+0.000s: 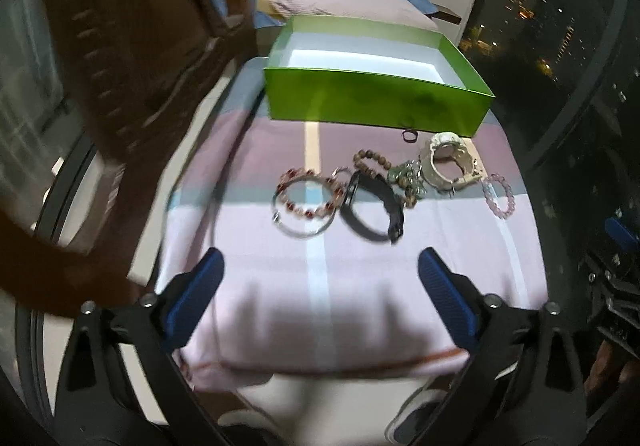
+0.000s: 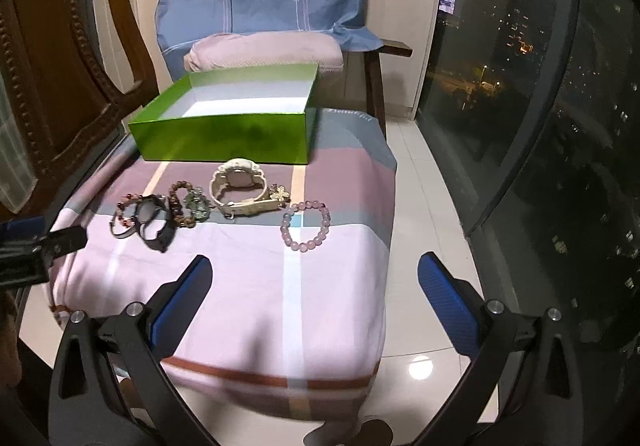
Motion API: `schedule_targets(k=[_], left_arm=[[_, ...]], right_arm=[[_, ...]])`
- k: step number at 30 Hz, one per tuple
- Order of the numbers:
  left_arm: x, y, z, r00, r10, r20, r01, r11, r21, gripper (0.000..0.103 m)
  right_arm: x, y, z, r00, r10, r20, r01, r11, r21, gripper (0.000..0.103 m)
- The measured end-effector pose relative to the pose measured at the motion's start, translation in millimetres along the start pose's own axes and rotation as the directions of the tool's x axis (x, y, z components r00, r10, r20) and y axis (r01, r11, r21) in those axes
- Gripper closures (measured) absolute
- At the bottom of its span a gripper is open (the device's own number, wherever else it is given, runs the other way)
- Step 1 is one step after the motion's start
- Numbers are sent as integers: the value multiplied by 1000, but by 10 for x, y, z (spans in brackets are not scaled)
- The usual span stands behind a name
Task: Organize jewelry
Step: 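Grasp the black watch with the left gripper while the right gripper grasps the white watch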
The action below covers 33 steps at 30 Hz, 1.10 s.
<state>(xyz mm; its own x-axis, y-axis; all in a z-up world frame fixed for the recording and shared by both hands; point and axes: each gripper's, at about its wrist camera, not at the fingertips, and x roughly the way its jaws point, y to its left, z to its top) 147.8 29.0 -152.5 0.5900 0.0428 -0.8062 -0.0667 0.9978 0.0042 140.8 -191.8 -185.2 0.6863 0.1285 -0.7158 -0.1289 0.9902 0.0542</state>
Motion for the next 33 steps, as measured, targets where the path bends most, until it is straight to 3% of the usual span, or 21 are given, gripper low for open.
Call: schedule_targets(k=[3, 5, 8, 13, 15, 18, 22, 29, 33], left_arm=[[217, -173, 96, 1000, -2, -23, 3, 998, 62, 31], [363, -246, 176, 999, -13, -42, 17, 995, 103, 50], [565, -318, 275, 997, -38, -67, 46, 991, 126, 64], [713, -384, 330, 997, -30, -69, 41, 986, 162, 78], [742, -382, 337, 998, -18, -64, 29, 986, 165, 93], [709, -328, 379, 997, -53, -50, 59, 989, 136, 95], [342, -270, 406, 994, -97, 45, 91, 987, 131, 95], [-456, -35, 390, 965, -168, 200, 150, 983, 103, 95], [-559, 62, 367, 961, -179, 209, 163, 982, 91, 95]], right_arm=[[145, -44, 6, 999, 27, -23, -27, 999, 18, 3], [216, -49, 21, 999, 36, -35, -35, 999, 22, 4], [303, -45, 46, 998, 43, -48, -42, 999, 22, 4], [404, -81, 32, 995, 54, -78, -52, 998, 36, 4], [432, -90, 25, 994, 58, -88, -54, 998, 40, 4], [445, -86, 30, 994, 64, -94, -60, 997, 38, 4], [435, -39, 108, 991, 103, -87, -101, 995, 24, 4], [654, 181, 667, 985, 167, -50, -173, 969, -175, 5], [1173, 380, 870, 965, 187, -184, -240, 913, -329, 20]])
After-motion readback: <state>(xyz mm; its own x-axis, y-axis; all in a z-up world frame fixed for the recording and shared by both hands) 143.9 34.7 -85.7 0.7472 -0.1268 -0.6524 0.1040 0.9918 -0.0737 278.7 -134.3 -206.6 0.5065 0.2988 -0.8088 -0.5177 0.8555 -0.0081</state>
